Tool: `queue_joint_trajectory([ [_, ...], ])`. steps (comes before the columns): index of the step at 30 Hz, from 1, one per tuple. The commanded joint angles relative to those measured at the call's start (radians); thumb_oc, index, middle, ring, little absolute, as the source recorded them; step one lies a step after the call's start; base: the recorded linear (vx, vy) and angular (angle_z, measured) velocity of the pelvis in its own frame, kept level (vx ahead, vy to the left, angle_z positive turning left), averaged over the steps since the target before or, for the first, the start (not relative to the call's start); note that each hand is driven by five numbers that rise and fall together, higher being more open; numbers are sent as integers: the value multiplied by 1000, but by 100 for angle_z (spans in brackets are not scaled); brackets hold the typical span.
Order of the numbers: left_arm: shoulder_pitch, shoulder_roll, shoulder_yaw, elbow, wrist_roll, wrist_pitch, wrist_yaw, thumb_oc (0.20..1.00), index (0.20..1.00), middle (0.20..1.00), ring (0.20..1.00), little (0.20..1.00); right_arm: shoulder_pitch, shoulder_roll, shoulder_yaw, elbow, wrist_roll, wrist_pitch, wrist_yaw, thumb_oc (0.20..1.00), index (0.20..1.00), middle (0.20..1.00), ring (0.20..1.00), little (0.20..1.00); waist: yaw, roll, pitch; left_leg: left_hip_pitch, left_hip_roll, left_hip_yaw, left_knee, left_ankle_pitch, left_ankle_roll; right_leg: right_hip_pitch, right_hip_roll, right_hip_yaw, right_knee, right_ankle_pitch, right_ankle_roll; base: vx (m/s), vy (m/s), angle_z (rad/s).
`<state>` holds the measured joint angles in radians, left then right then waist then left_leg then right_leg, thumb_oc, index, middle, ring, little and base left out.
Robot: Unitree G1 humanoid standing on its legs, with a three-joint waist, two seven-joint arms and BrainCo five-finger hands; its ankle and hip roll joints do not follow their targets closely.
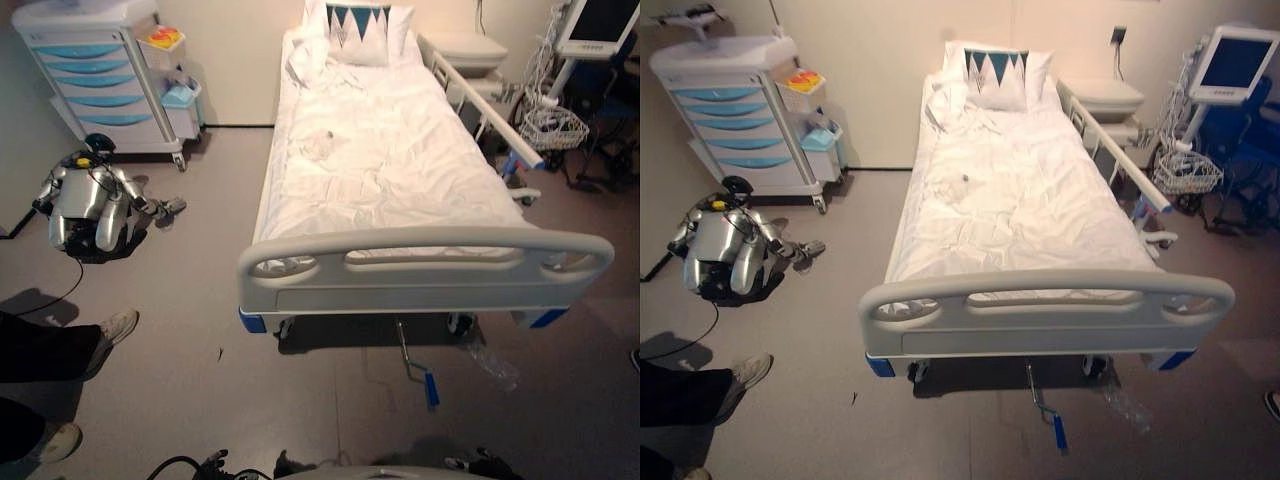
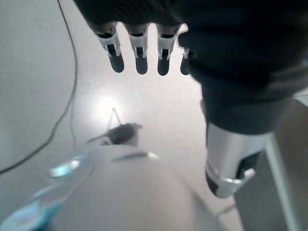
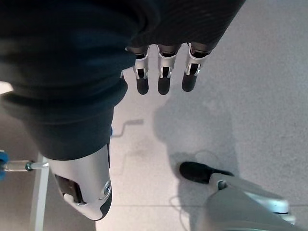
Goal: Raise the hospital bed
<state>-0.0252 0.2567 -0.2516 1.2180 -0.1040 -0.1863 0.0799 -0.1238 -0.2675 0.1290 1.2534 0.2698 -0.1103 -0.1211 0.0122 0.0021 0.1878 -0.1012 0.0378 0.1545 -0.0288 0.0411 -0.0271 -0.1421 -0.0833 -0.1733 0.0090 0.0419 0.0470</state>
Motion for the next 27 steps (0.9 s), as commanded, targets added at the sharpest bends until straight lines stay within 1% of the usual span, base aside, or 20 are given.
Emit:
queue_joint_trajectory([
  [1,-41,-16,6,-13,-93,-39,42,1000,1000,1000,1000,1000,-95,-30,45,-75,84,-48,-50,1000,1000,1000,1000,1000,-21,1,45,-83,-17,-49,35,31,-5,-92,-54,6,61,83,68,-250,-4,-26],
  [4,-65,-11,-13,-49,-117,-45,58,1000,1000,1000,1000,1000,-131,-36,57,-144,102,-65,-80,1000,1000,1000,1000,1000,-22,13,84,-160,-18,-48,78,31,-5,-165,-56,7,85,84,61,-111,-25,-15],
  [5,-70,-5,-15,-77,-132,-51,65,1000,1000,1000,1000,1000,-145,-43,58,-188,116,-74,-89,1000,1000,1000,1000,1000,-24,17,105,-184,-17,-49,90,32,-4,-192,-58,9,98,85,59,-129,-39,-1],
  [11,-89,26,-31,-219,-194,-74,106,1000,1000,1000,1000,1000,-198,-71,55,-393,174,-121,-150,1000,1000,1000,1000,1000,-32,41,178,-340,-8,-52,165,35,-11,-351,-67,12,171,80,48,-125,-34,0],
  [13,-95,27,-34,-226,-201,-75,110,1000,1000,1000,1000,1000,-215,-78,51,-392,182,-128,-160,1000,1000,1000,1000,1000,-31,45,186,-364,-6,-53,175,35,-13,-377,-69,10,182,79,47,-87,-35,1],
  [15,-111,39,-35,-282,-230,-83,130,1000,1000,1000,1000,1000,-272,-93,51,-424,200,-141,-185,1000,1000,1000,1000,1000,-32,50,215,-442,-2,-58,218,32,-13,-451,-73,10,219,80,43,-113,-45,4],
  [20,-110,66,-19,-412,-267,-96,159,1000,1000,1000,1000,1000,-317,-110,53,-533,212,-158,-227,1000,1000,1000,1000,1000,-34,55,246,-559,5,-67,271,27,-14,-559,-81,11,267,79,39,-75,-26,5],
  [23,-108,80,-5,-461,-283,-105,182,1000,1000,1000,1000,1000,-347,-121,45,-577,215,-171,-257,1000,1000,1000,1000,1000,-35,55,261,-620,9,-72,302,22,-13,-618,-84,12,294,79,37,-18,-5,6],
  [24,-104,83,0,-483,-289,-108,185,1000,1000,1000,1000,1000,-352,-127,42,-594,211,-173,-265,1000,1000,1000,1000,1000,-30,57,260,-626,14,-79,316,-12,-19,-628,-80,17,315,50,46,33,2,3],
  [27,-77,101,22,-583,-307,-120,206,1000,1000,1000,1000,1000,-357,-137,20,-667,199,-186,-299,1000,1000,1000,1000,1000,-31,58,274,-681,16,-84,341,-17,-17,-679,-85,16,342,48,46,-14,-12,5],
])
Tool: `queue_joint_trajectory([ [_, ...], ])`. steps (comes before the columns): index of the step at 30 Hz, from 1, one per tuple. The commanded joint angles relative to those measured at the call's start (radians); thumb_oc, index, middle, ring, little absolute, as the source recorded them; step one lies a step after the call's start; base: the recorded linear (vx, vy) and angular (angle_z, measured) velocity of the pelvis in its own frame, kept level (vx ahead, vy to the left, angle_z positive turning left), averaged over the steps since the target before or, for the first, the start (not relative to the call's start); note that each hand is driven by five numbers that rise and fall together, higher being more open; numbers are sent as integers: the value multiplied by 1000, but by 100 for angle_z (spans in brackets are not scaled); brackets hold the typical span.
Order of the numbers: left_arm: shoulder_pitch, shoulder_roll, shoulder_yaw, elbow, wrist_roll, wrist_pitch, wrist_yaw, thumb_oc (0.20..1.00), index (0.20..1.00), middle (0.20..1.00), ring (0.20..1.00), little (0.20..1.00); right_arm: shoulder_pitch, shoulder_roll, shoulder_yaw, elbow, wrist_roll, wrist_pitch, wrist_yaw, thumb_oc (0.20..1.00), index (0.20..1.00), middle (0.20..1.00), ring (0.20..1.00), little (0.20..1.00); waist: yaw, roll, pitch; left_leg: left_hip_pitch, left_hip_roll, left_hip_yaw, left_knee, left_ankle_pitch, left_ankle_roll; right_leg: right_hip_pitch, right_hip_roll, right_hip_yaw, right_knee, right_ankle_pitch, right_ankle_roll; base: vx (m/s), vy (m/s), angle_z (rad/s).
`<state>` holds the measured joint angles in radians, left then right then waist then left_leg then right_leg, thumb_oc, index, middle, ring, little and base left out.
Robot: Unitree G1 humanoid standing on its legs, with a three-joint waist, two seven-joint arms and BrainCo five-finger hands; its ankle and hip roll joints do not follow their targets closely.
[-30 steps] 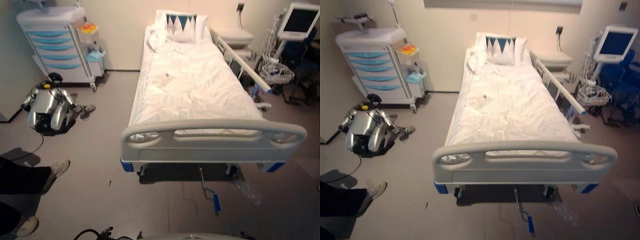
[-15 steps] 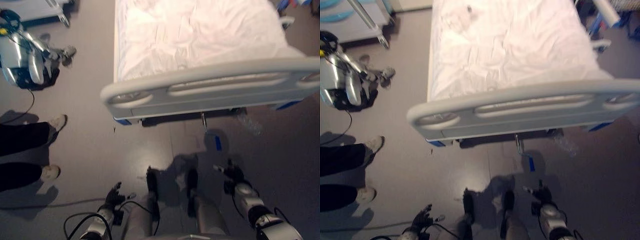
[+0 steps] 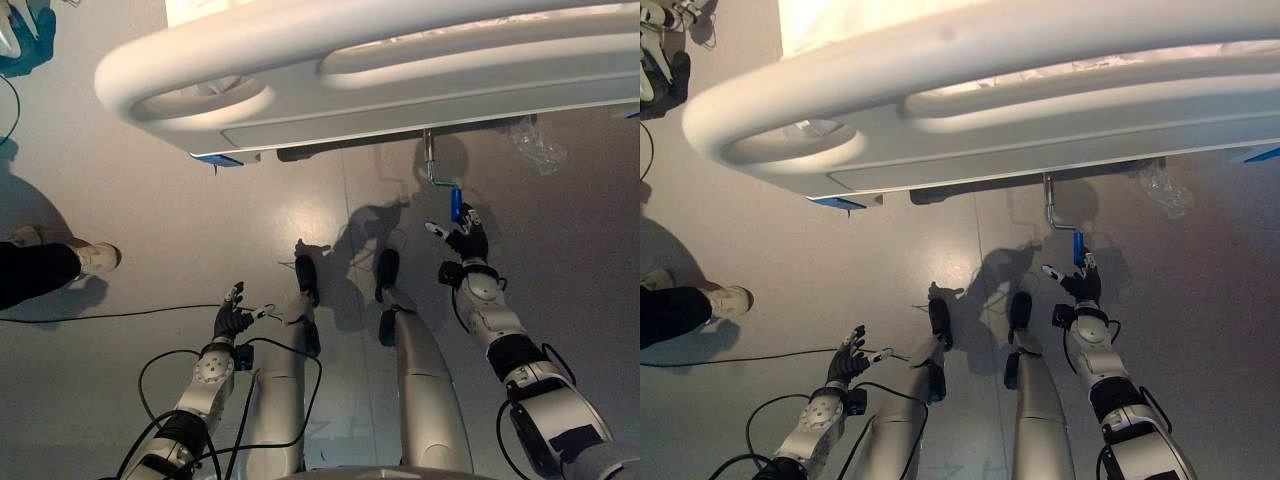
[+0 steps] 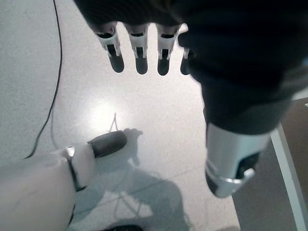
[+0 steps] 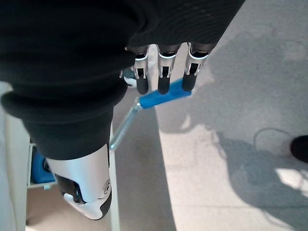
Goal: Raise the hospital bed
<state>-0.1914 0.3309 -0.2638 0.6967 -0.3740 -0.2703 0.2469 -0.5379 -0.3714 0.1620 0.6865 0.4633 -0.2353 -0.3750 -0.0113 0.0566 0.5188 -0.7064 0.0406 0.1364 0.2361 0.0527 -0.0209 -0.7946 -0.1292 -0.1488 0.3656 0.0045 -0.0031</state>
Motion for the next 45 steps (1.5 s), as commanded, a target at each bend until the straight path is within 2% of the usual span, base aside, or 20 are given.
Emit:
queue_joint_trajectory([
  [1,94,30,37,-75,-40,-36,42,1000,1000,1000,1000,1000,53,-36,-15,-106,0,-62,-54,1000,1000,1000,1000,1000,-6,3,-54,-88,14,-68,83,-29,-23,-37,-40,-10,-9,85,96,-28,-6,7],
  [4,98,35,44,-94,-41,-40,53,1000,1000,1000,1000,1000,41,-39,-18,-118,-19,-60,-72,1000,1000,1000,1000,1000,-6,2,-52,-105,15,-69,92,-32,-22,-51,-41,-12,-5,84,96,-5,-3,1],
  [7,101,50,57,-158,-42,-52,76,1000,1000,1000,1000,1000,-18,-67,-42,-137,-64,-64,-129,1000,1000,1000,1000,1000,-1,1,-37,-151,14,-76,104,-35,-22,-96,-45,-10,9,82,96,0,0,0],
  [13,114,55,63,-189,-38,-54,89,1000,1000,1000,1000,1000,-51,-86,-46,-163,-103,-55,-160,1000,1000,1000,1000,1000,3,-3,-28,-174,12,-79,105,-34,-20,-117,-48,-11,13,82,95,0,0,0],
  [21,114,54,51,-213,-48,-49,107,1000,1000,1000,1000,1000,-190,-114,-20,-57,-90,-26,-182,1000,1000,1000,1000,1000,17,-7,-9,-188,8,-84,99,-29,-19,-128,-48,-16,9,82,94,0,3,1],
  [28,121,59,22,-240,-64,-51,108,1000,1000,1000,1000,1000,-345,-151,24,202,-35,15,-159,1000,1000,1000,1000,1000,37,6,0,-190,1,-85,85,-26,-18,-137,-49,-19,6,82,93,0,0,0],
  [36,103,65,-34,-267,-71,-55,90,1000,1000,1000,1000,1000,-460,-165,74,552,8,90,-75,1000,1000,1000,1000,1000,66,25,1,-199,-7,-87,84,-29,-15,-143,-51,-24,9,75,92,0,0,0],
  [45,92,63,-22,-330,-82,-73,103,1000,1000,1000,1000,1000,-424,-153,67,615,-2,109,-59,1000,1000,1000,1000,1000,77,44,1,-218,-14,-88,109,-39,-12,-166,-56,-21,42,59,88,0,0,0],
])
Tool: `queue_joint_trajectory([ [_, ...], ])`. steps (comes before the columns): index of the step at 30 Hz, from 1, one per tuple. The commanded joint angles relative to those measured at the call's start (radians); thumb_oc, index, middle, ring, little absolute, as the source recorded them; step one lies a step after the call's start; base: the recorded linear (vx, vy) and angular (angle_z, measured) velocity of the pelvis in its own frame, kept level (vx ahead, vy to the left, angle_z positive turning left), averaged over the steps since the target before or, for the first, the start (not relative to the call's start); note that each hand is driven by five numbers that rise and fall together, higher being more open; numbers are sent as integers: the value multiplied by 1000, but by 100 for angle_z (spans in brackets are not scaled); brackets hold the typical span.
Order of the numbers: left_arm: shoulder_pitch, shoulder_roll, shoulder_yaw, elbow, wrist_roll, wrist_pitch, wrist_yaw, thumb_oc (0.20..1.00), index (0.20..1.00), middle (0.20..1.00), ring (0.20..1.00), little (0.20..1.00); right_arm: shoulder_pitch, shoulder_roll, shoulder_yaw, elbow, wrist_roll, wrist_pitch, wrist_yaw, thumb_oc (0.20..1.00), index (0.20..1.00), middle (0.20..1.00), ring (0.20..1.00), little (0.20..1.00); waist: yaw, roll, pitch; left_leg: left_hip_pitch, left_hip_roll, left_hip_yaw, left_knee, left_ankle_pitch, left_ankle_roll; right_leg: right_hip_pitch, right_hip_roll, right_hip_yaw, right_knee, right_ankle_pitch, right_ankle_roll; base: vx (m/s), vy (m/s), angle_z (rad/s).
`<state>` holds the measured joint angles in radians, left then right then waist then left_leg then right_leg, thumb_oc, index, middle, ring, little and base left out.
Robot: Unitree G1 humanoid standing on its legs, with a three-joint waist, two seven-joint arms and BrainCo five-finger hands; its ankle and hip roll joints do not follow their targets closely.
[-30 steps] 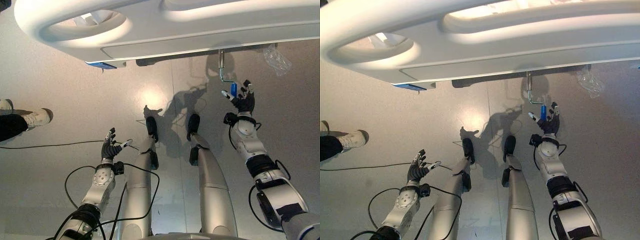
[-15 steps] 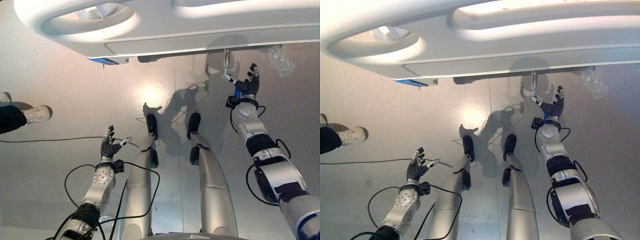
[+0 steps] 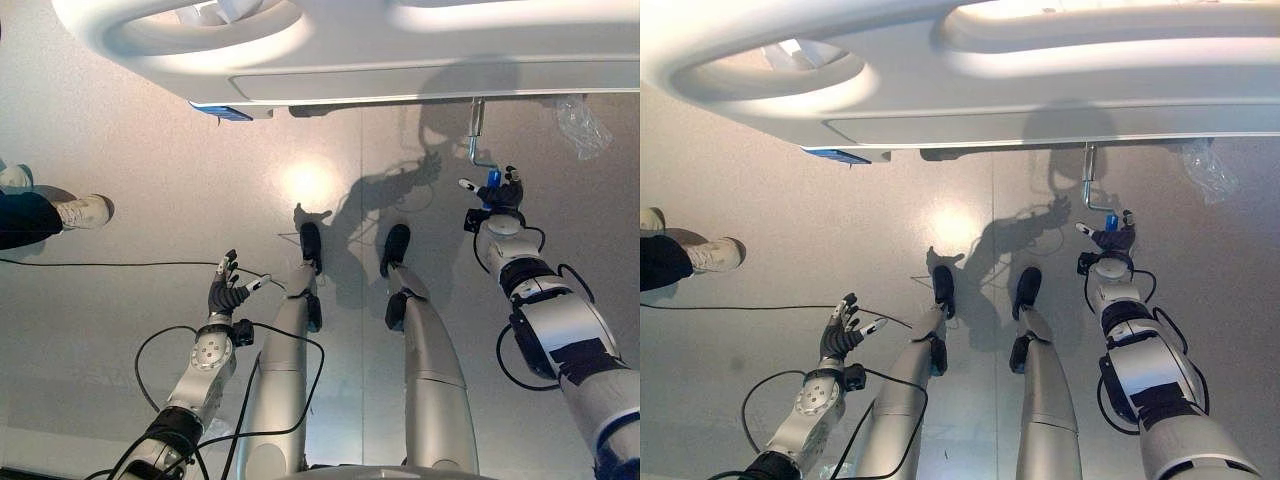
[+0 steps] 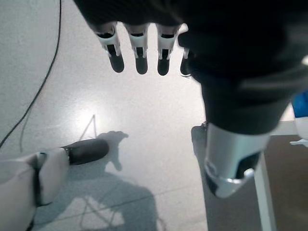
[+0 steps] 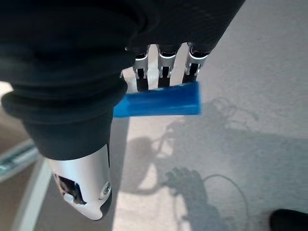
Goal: Raise the hospital bed
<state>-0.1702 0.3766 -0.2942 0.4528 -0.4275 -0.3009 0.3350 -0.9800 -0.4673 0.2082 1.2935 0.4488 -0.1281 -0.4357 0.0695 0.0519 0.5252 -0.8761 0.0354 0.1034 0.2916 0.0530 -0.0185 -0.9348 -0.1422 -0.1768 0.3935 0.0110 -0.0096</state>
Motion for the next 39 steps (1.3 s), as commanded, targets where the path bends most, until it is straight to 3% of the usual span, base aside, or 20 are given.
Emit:
queue_joint_trajectory([
  [1,69,16,13,-97,-29,-44,21,1000,1000,1000,1000,1000,32,-48,20,12,8,6,5,1000,1000,1000,1000,1000,-3,50,-5,-52,-9,-52,55,-40,-14,-30,-43,7,16,54,94,0,0,0],
  [12,71,35,17,-154,-28,-53,28,1000,1000,1000,1000,1000,29,-39,10,36,7,10,6,1000,1000,1000,1000,1000,-1,59,-5,-55,-8,-48,39,-32,-15,-38,-40,12,7,56,96,0,0,0],
  [21,108,64,23,-219,-47,-72,4,1000,1000,1000,1000,1000,-22,-131,0,43,35,6,12,1000,1000,1000,1000,1000,12,78,-5,-70,-10,-51,36,-32,-16,-62,-47,13,27,46,99,0,0,0],
  [35,131,87,8,-249,-49,-77,-15,1000,1000,1000,1000,1000,-59,-202,10,40,24,-1,16,1000,1000,1000,1000,1000,17,89,-5,-91,-12,-49,43,-34,-15,-91,-46,18,56,35,101,0,0,0],
  [36,129,90,7,-253,-47,-77,-14,1000,1000,1000,1000,1000,-61,-202,10,42,25,-1,16,843,843,843,843,843,17,90,-5,-91,-12,-49,43,-34,-14,-90,-46,18,57,34,101,0,0,0],
  [38,124,95,7,-264,-45,-77,-15,1000,1000,1000,1000,1000,-64,-202,12,49,25,1,20,200,200,200,200,200,19,92,-5,-91,-13,-49,43,-35,-14,-91,-45,18,58,34,101,0,0,0],
  [39,124,95,8,-265,-45,-77,-15,1000,1000,1000,1000,1000,-63,-201,15,54,22,4,24,200,200,200,200,200,19,92,-5,-92,-12,-49,45,-36,-13,-91,-46,18,58,34,101,0,0,0],
])
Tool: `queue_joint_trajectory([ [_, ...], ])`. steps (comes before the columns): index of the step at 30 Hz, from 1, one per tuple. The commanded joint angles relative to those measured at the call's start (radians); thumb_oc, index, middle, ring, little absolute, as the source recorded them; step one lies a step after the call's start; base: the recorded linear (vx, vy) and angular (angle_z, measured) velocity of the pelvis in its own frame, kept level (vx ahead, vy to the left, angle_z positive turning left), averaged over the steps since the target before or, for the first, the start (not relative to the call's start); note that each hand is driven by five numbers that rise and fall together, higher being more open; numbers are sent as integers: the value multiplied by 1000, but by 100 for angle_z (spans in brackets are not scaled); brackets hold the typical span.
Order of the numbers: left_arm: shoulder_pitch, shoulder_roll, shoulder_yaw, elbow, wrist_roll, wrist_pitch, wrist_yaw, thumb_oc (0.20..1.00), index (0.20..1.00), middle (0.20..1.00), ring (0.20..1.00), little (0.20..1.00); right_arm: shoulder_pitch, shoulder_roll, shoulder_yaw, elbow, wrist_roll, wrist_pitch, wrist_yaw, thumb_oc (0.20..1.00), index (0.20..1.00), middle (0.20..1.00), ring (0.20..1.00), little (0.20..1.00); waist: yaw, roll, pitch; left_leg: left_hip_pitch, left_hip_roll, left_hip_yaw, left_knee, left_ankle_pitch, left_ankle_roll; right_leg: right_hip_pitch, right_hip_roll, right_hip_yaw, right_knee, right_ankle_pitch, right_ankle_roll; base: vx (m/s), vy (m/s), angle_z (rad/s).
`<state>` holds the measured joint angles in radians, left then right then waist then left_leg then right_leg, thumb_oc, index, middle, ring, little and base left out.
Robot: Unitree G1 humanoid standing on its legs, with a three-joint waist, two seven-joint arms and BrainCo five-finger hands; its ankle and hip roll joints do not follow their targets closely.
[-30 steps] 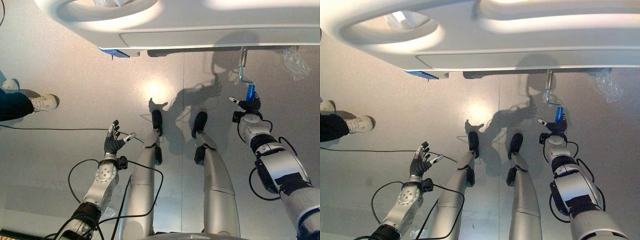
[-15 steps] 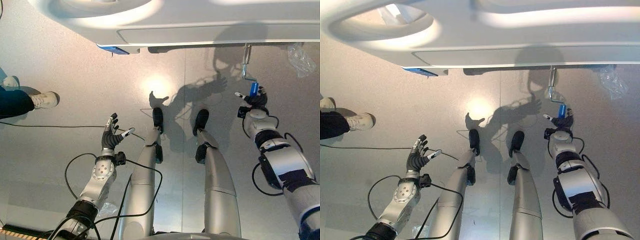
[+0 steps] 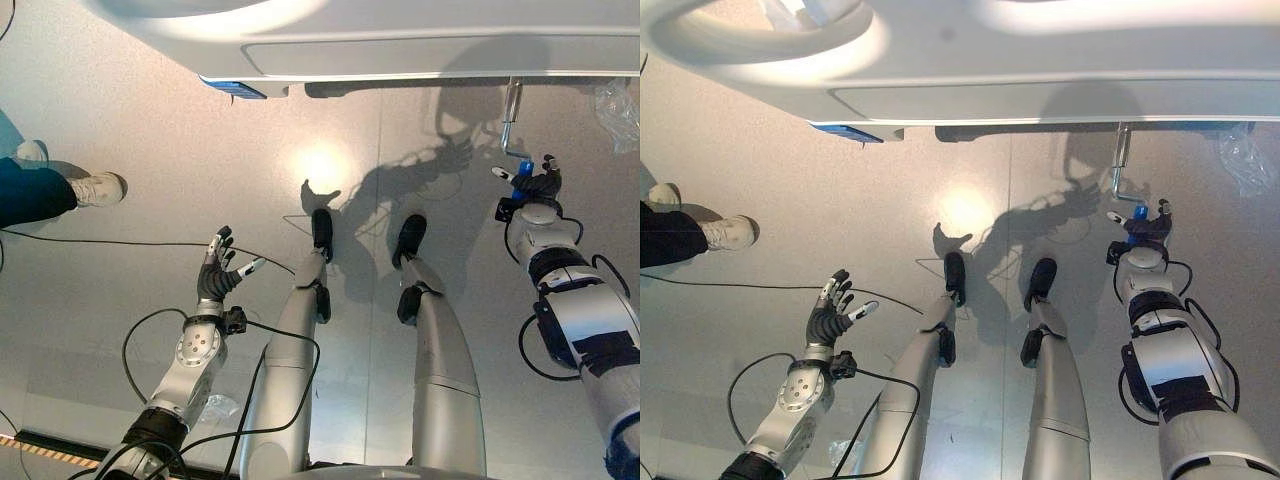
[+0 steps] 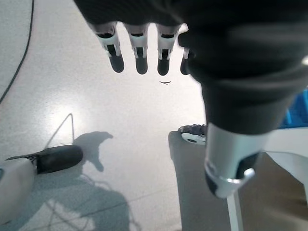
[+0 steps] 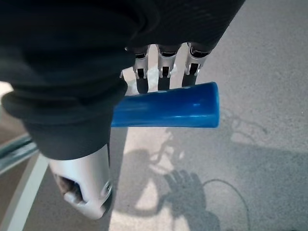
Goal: Raise the hospital bed
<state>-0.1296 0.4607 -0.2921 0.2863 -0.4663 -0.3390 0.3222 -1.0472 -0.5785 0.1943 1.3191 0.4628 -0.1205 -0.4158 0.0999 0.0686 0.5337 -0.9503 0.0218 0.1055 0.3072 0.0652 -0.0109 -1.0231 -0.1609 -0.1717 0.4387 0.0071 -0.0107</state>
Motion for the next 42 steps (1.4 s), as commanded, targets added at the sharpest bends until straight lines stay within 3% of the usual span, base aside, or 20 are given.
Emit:
queue_joint_trajectory([
  [1,83,11,8,-97,-7,-39,-2,1000,1000,1000,1000,1000,5,-87,28,32,8,-3,6,200,200,200,200,200,-11,77,-14,-18,2,-50,31,-49,-21,-4,-28,13,13,38,102,0,0,0],
  [18,81,21,47,-191,-35,-60,0,1000,1000,1000,1000,1000,11,-53,20,61,7,5,19,200,200,200,200,200,3,97,-14,-31,-6,-50,33,-48,-15,-22,-29,15,23,39,101,0,0,0],
  [27,82,34,56,-214,-35,-64,-6,1000,1000,1000,1000,1000,1,-48,29,61,0,10,26,200,200,200,200,200,7,92,-14,-39,-7,-52,35,-47,-14,-25,-30,12,27,38,102,-1,-4,0],
  [33,82,44,94,-232,-47,-72,-4,1000,1000,1000,1000,1000,6,2,54,41,-22,15,39,200,200,200,200,200,9,78,-14,-44,-7,-55,36,-44,-15,-26,-29,11,28,37,100,-3,-12,0],
  [42,77,54,107,-334,-45,-92,-9,1000,1000,1000,1000,1000,-17,95,182,24,-250,51,48,200,200,200,200,200,30,94,-14,-72,-16,-65,55,-43,-12,-46,-33,-1,58,27,99,0,0,0],
])
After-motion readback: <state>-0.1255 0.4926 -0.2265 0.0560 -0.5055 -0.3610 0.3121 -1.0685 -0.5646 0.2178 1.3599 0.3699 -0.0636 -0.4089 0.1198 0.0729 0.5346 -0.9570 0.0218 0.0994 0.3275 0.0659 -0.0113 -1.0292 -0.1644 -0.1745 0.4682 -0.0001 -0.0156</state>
